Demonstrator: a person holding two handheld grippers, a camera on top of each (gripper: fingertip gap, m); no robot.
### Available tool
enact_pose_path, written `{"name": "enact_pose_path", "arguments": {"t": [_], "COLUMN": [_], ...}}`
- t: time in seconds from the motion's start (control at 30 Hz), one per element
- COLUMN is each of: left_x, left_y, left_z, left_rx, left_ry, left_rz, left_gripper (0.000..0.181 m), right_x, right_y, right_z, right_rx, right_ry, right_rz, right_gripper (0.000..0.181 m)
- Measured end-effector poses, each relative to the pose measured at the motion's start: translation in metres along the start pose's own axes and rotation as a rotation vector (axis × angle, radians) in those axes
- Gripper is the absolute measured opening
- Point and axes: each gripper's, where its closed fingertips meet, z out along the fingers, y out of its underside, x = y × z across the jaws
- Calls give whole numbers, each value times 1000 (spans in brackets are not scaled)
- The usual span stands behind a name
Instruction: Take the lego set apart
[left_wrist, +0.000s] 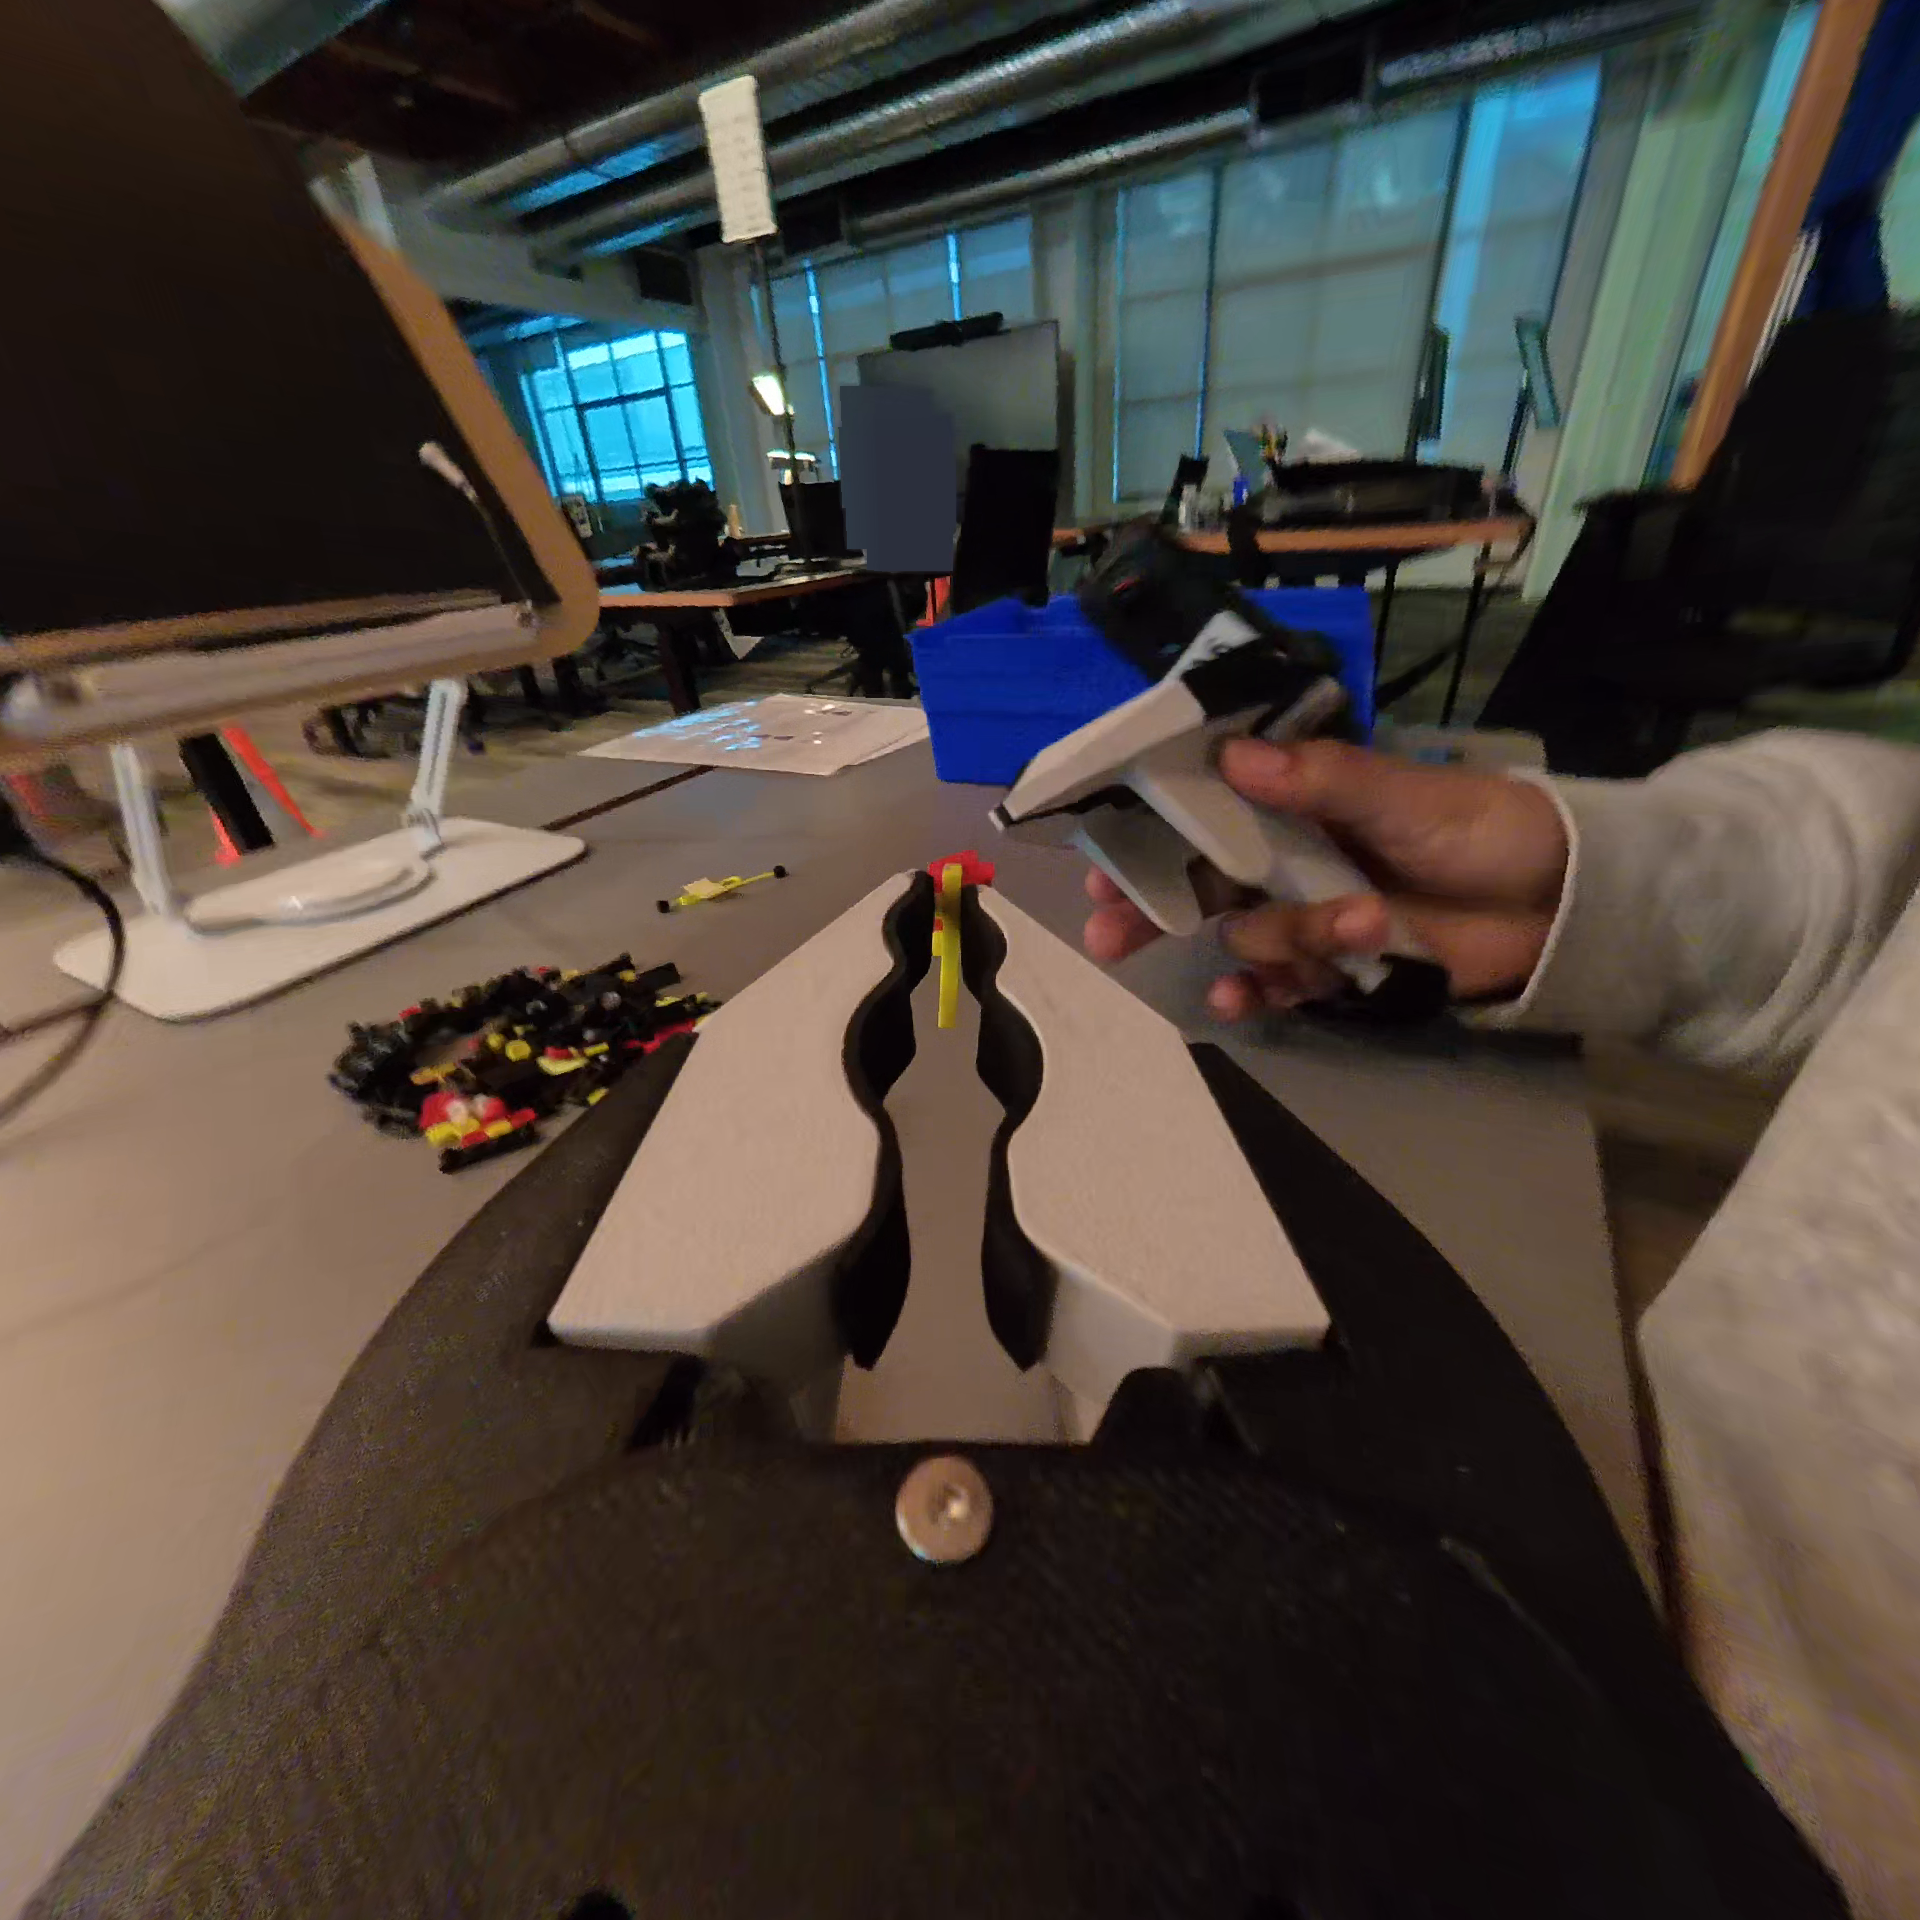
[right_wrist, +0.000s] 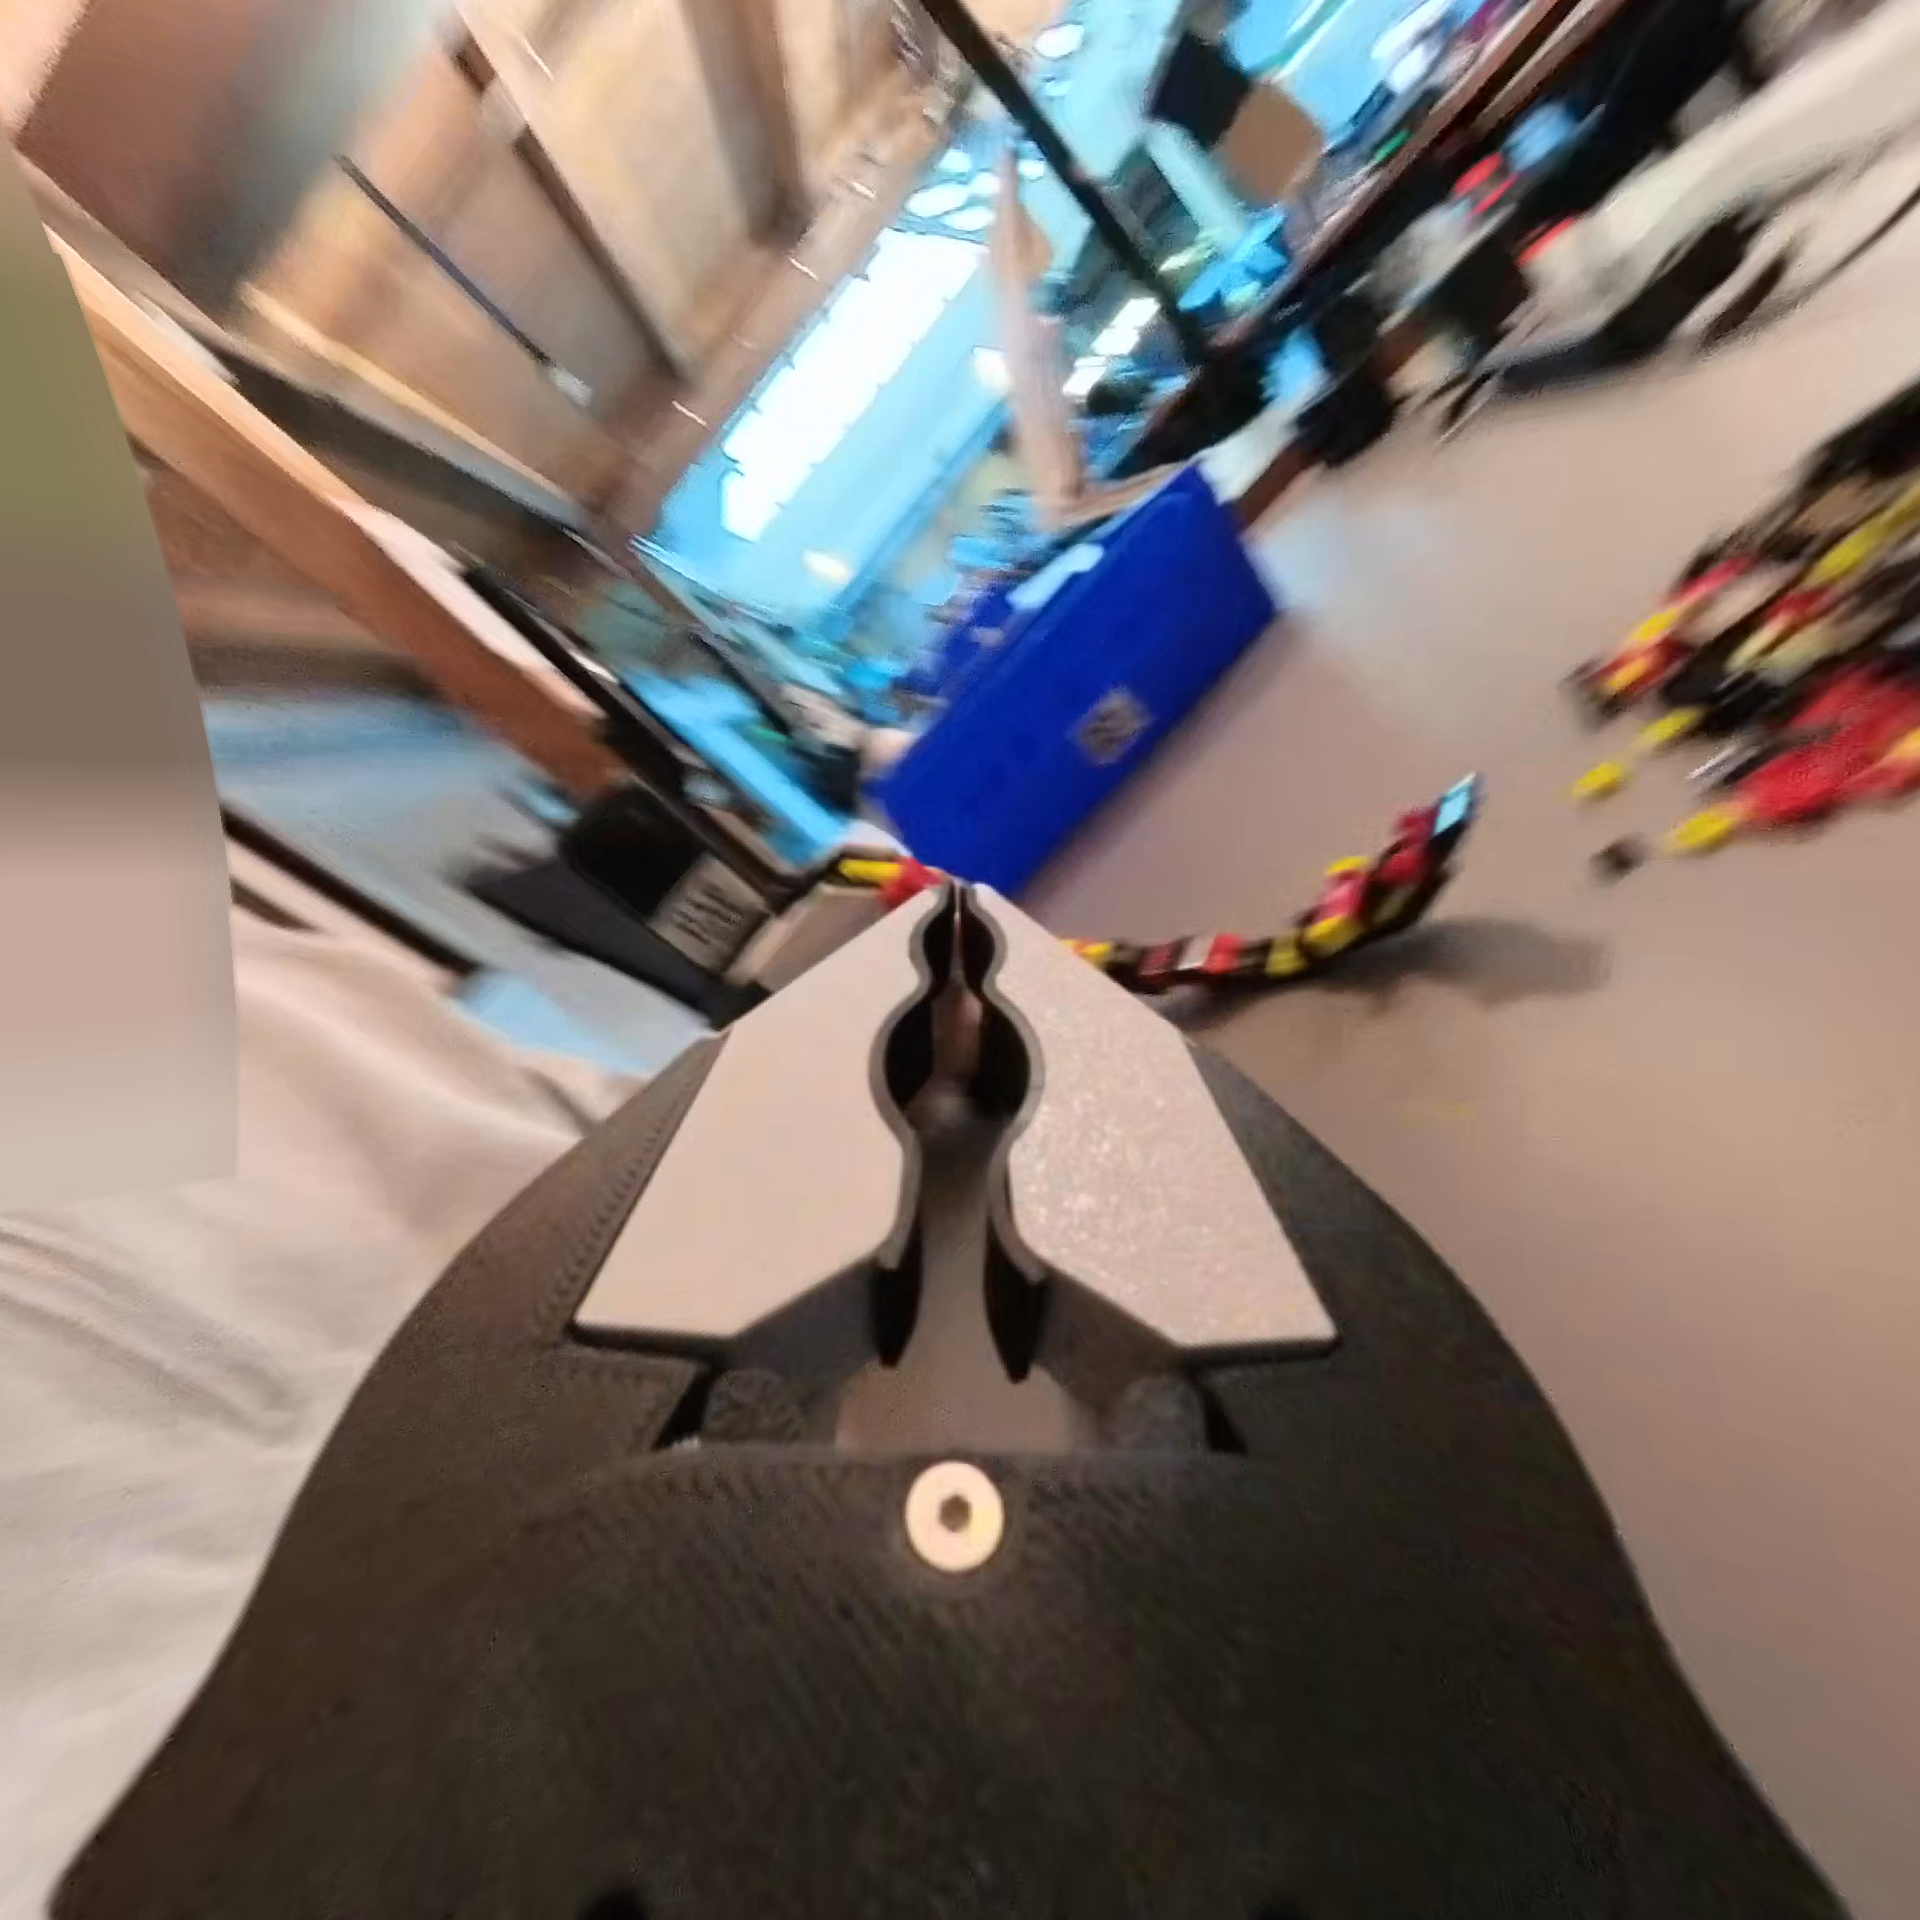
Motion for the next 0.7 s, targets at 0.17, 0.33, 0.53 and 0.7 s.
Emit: {"name": "enact_pose_path", "arguments": {"t": [0.17, 0.33, 0.53, 0.7], "left_x": [-17, -15, -18, -3], "left_y": [2, 4, 16, 18], "left_z": [2, 5, 4, 8], "left_rx": [34, 41, 56, 10], "left_ry": [-3, 38, 150, 242], "left_rz": [-478, -725, -1156, -1221], "left_gripper": [2, 2, 2, 2], "right_x": [3, 0, -12, -15], "right_y": [-12, 3, 23, 22], "right_z": [-1, 10, 17, 12], "right_rx": [-19, -73, -108, -103], "right_ry": [385, 487, 363, 332], "right_rz": [-680, -1102, -1200, -1206], "right_gripper": [45, 47, 54, 40]}}
